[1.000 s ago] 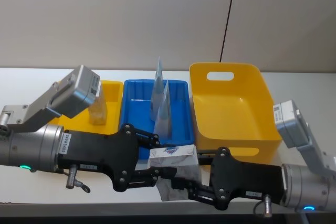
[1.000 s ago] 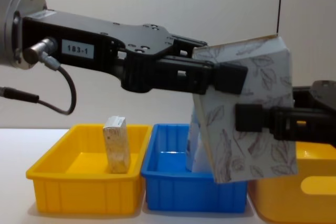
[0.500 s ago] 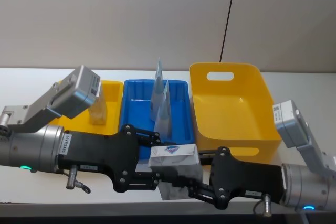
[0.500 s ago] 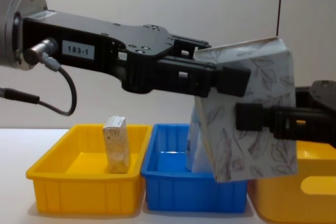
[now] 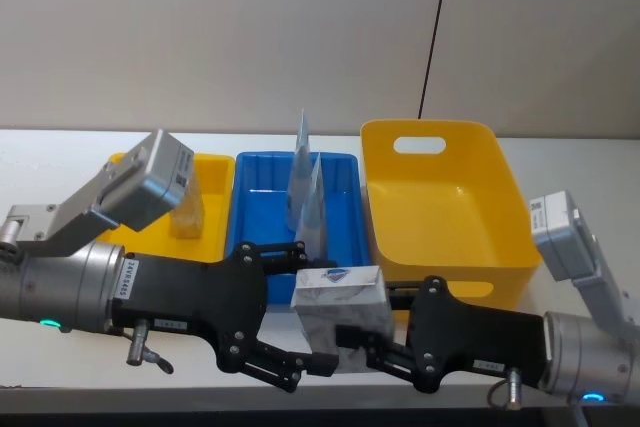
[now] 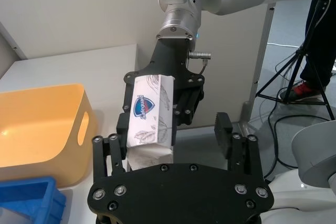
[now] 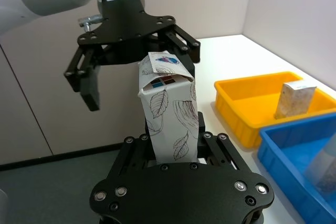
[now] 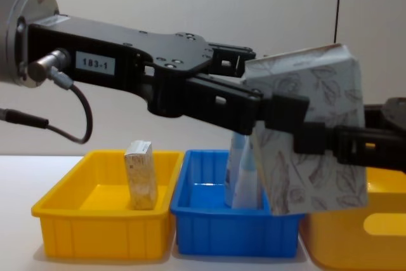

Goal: Bimanual collaborative sorting of washing and personal care products

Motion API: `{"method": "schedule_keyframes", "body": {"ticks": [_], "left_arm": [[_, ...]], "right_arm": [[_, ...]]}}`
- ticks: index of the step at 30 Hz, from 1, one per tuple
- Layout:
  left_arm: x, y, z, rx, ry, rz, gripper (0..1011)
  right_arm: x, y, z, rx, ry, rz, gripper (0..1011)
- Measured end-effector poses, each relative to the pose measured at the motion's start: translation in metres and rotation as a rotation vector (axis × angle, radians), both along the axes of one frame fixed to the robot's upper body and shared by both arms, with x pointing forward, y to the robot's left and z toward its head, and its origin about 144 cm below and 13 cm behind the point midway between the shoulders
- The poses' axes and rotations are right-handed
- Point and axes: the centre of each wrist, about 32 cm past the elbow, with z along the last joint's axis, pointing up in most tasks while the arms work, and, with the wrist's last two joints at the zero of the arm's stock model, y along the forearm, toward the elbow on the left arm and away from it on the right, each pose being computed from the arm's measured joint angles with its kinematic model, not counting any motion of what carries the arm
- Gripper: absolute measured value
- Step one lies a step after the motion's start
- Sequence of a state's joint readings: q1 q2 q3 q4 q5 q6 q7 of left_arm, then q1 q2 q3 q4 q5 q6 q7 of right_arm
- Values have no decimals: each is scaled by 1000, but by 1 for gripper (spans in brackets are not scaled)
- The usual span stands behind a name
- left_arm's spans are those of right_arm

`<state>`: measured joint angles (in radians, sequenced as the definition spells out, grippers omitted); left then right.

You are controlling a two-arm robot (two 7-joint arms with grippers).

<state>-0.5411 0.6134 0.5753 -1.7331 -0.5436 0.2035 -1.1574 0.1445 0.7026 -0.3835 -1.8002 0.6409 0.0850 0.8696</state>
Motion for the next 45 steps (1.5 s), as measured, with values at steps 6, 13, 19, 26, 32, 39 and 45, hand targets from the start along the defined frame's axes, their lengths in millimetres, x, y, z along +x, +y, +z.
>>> {"method": "schedule_keyframes", "body": {"ticks": [6, 13, 19, 26, 32, 39, 45], "left_arm": [[0, 1, 0, -1, 4, 4, 1001], [-1, 6, 1, -5, 17, 47, 1001], [-3, 11, 5, -8, 24, 115, 1001], [-6, 15, 9, -11, 29, 204, 1001], [-8, 16, 13, -11, 37, 284, 1001], [-10, 12, 15, -13, 54, 397, 1001], [-10, 5, 14, -12, 80, 485, 1001]], "right_arm": [[-3, -6, -2, 0, 8, -19, 348], [-8, -14, -4, 0, 21, -47, 349], [-13, -20, -5, 7, 28, -73, 348], [-19, -23, -7, 30, 24, -126, 348], [-22, -23, -7, 63, 6, -193, 348], [-23, -21, -9, 107, -25, -285, 342], [-22, -17, -9, 141, -59, -371, 341]]}}
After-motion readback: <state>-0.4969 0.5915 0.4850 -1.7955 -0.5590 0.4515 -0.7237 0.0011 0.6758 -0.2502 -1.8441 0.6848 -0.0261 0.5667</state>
